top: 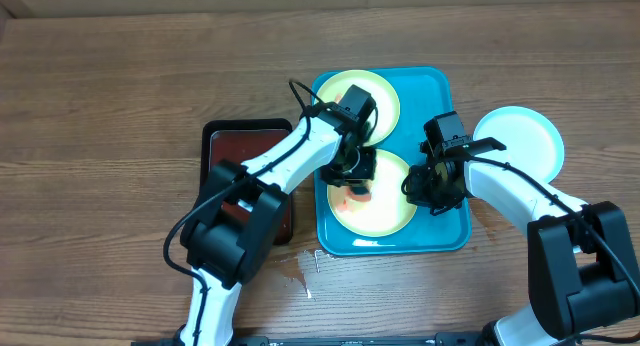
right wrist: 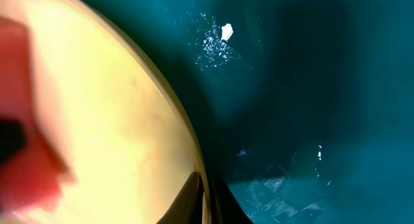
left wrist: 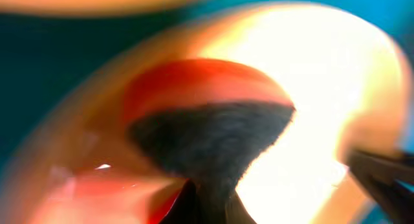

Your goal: Clean dirty plates on tray and stack at the side

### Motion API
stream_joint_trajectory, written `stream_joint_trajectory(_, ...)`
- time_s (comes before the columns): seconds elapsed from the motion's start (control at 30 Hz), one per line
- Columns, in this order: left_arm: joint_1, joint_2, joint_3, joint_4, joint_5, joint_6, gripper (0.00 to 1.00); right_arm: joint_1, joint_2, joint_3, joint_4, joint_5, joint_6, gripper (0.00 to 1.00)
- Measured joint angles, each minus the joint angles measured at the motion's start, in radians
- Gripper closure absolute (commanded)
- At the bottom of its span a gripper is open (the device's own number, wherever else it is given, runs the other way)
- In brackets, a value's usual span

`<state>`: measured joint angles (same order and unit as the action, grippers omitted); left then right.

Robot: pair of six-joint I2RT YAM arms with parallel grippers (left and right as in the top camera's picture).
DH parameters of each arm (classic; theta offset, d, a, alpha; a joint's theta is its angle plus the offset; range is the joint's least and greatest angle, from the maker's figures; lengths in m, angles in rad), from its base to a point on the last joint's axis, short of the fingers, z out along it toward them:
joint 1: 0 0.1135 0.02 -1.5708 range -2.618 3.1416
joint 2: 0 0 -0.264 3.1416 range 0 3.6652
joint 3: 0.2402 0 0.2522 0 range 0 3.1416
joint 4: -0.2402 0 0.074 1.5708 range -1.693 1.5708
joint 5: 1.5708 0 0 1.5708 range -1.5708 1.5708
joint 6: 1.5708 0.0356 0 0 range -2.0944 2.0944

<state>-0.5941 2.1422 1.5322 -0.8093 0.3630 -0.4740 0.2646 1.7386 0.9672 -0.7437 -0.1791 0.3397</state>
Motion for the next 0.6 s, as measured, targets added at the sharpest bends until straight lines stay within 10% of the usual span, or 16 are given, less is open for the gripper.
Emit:
stream_joint_trajectory(0.27,-0.033,0.012,0.0,-0.068,0.142,0.01,0.96,0.0,0.0,0.0,0.0,0.0,0.0,0.95)
stream_joint_trajectory(0.6,0.003,0.012,0.029,-0.257,-0.116,-0.024,0.96,0.0,0.0,0.0,0.0,-0.001,0.0,0.95)
